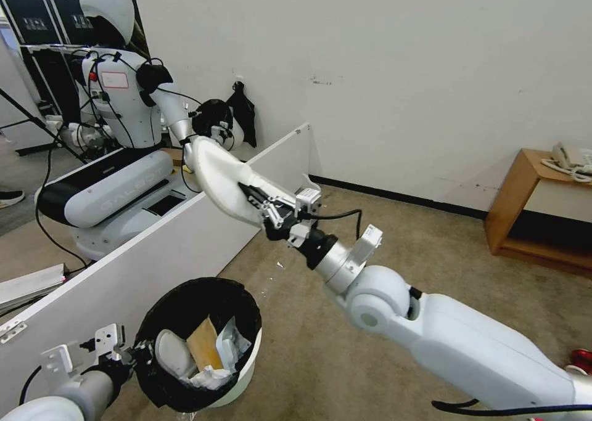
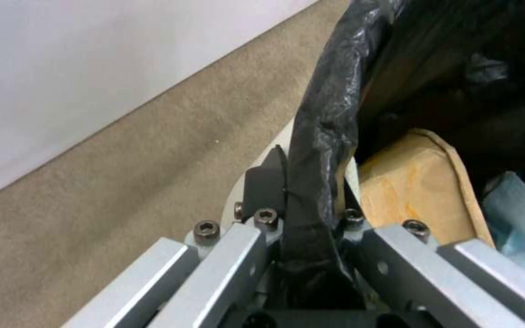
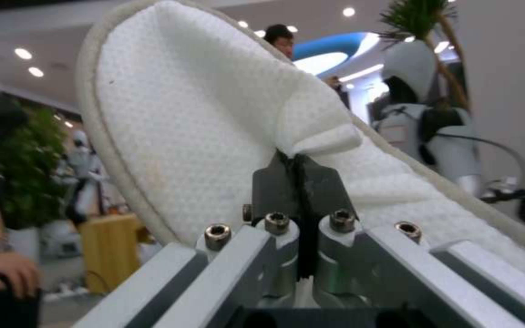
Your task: Pick up the trash bin, then pick up the garbage from the floor and place it into the trash bin.
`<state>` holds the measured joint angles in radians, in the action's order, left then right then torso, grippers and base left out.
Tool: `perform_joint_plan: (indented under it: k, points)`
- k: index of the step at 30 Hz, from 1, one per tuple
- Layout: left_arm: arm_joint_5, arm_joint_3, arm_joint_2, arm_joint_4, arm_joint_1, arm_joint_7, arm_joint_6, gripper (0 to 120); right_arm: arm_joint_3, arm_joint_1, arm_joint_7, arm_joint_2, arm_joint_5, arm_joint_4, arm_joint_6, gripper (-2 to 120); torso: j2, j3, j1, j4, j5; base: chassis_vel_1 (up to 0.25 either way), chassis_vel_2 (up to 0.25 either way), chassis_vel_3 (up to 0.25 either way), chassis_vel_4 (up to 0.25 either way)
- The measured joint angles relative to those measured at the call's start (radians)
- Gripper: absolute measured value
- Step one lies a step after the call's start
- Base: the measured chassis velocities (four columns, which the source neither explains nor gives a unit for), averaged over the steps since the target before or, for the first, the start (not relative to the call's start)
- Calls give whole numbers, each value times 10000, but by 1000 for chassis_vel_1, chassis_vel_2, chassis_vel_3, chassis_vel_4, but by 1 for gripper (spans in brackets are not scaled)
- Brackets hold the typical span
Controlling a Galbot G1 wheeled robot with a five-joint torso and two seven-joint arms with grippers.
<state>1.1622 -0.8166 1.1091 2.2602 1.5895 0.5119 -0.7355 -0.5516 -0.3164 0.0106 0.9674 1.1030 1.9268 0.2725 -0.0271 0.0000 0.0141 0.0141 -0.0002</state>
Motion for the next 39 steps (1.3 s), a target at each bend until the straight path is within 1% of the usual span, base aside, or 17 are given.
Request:
perform_joint_plan:
  k: [1,3,6,8,9,11,15,17,19,24,27,35,39]
  points:
    - [0,0,0,0,0,0,0,1,0,0,0,0,0,0,0,0,0,0,0,0,0,0,0,0,0]
    - [18,19,-12,-5,-27,2,1,1,-461,340,-135,427,348,-205,296,0,0,0,0,-2,0,0,0,0,0]
    - [23,30,-12,-14,-44,3,1,1,-677,486,-221,642,406,-355,485,0,0,0,0,-3,-1,0,0,0,0]
    - [77,48,-6,-42,-93,11,1,1,-1122,708,-550,1161,494,-728,909,0,0,0,0,-4,-1,0,0,0,0]
    - [77,48,-6,-42,-93,11,1,1,-1122,708,-550,1161,494,-728,909,0,0,0,0,-4,-1,0,0,0,0]
    - [162,69,-3,-63,-146,36,0,1,-1353,725,-846,1453,548,-946,1047,0,0,0,0,-3,0,0,0,0,0]
    - [264,88,5,-87,-200,74,1,1,-1618,662,-980,1700,663,-1088,1168,0,0,0,0,-2,-1,0,0,0,0]
    - [334,96,12,-155,-288,98,1,1,-1986,600,-1069,1922,860,-1203,1280,0,0,0,0,-2,0,0,0,0,0]
    - [341,100,12,-186,-319,102,1,1,-2108,581,-1073,1977,929,-1227,1292,0,0,0,0,-2,0,0,0,0,0]
    - [436,149,-25,-392,-505,113,1,1,-2731,370,-1075,2381,1145,-1423,1341,0,0,0,0,-3,0,0,0,0,0]
    - [491,133,-76,-443,-551,121,1,1,-2894,276,-1123,2450,1139,-1500,1361,0,0,0,0,-2,0,0,0,0,0]
    - [648,101,-181,-517,-661,148,2,1,-3421,-23,-1400,2800,779,-2106,1620,0,0,0,0,-2,1,0,0,0,0]
    - [677,88,-207,-535,-683,151,1,1,-3586,-35,-1458,2827,702,-2259,1672,0,0,0,0,-2,0,0,0,0,0]
